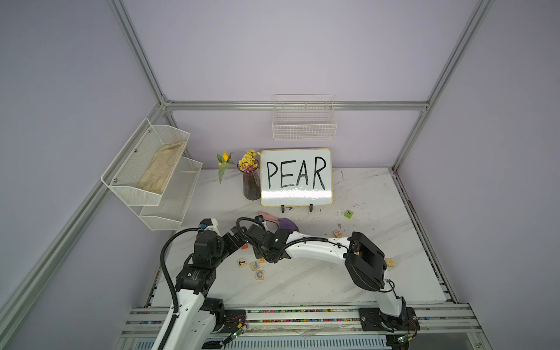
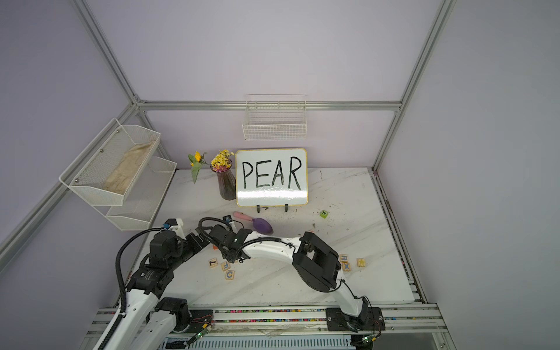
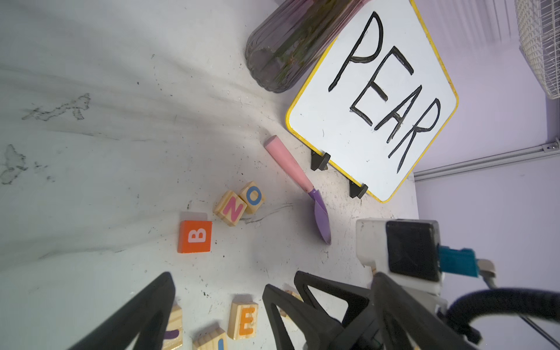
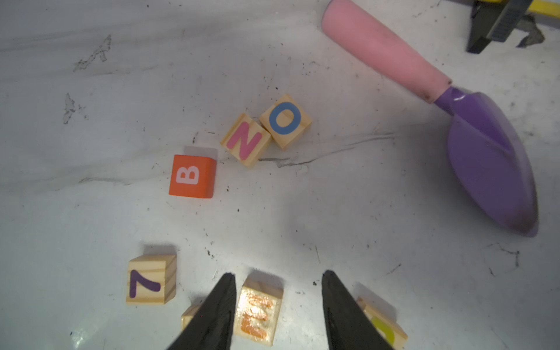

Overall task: Spell the uppercase word “pear” with letter blocks
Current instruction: Pick up the letter block from the center of the board.

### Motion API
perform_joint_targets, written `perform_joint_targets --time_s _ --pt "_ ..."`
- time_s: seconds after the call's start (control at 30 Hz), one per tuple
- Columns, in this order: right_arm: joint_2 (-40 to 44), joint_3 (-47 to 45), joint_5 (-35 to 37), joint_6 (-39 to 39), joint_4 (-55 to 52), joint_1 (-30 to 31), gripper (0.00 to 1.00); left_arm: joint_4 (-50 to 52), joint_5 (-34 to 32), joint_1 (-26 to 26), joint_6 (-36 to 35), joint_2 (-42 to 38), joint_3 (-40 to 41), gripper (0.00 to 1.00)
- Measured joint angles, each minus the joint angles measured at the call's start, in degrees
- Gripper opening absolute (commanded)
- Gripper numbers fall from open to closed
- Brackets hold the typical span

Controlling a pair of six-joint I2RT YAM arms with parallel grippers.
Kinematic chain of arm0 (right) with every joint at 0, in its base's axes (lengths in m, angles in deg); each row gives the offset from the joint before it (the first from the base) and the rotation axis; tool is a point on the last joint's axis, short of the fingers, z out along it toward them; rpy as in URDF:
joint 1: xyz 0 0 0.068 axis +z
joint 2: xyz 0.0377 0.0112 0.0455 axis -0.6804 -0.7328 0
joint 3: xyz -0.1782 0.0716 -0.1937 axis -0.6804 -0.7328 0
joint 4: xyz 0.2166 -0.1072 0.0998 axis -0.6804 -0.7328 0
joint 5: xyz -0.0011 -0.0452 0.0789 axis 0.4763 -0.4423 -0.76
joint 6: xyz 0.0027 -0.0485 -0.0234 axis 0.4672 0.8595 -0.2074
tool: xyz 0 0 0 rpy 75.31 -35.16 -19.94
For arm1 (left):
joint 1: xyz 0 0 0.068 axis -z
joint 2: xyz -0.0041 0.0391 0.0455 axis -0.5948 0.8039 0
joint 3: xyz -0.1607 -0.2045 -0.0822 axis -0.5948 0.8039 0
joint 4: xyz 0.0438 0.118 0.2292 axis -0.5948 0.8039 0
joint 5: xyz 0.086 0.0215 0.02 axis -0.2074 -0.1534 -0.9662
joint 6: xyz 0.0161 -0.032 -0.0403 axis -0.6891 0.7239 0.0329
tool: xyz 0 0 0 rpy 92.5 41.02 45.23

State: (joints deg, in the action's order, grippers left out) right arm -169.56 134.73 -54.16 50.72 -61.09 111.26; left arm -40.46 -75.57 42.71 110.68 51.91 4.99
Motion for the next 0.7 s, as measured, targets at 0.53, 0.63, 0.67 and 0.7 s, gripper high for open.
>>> perform_joint_targets --time_s 0.53,0.63,0.67,0.7 --pt "-4.6 4.4 2.9 -6.8 -4.4 2.4 0.44 9.8 -8.4 1.2 -0.5 -5.5 1.3 1.0" --pt "-5.4 5.4 3.0 -7.1 -4.8 2.8 0.45 11.4 -10.0 1.5 -0.4 -6.2 1.3 1.0" --pt "-5.6 5.6 3.0 -7.2 -4.9 2.9 0.45 12.0 -10.4 1.6 -0.3 -6.4 1.3 1.0" --pt "-5.6 5.7 2.9 -7.3 -5.0 3.0 0.45 12.6 -10.7 1.7 -0.3 -6.6 1.3 1.0"
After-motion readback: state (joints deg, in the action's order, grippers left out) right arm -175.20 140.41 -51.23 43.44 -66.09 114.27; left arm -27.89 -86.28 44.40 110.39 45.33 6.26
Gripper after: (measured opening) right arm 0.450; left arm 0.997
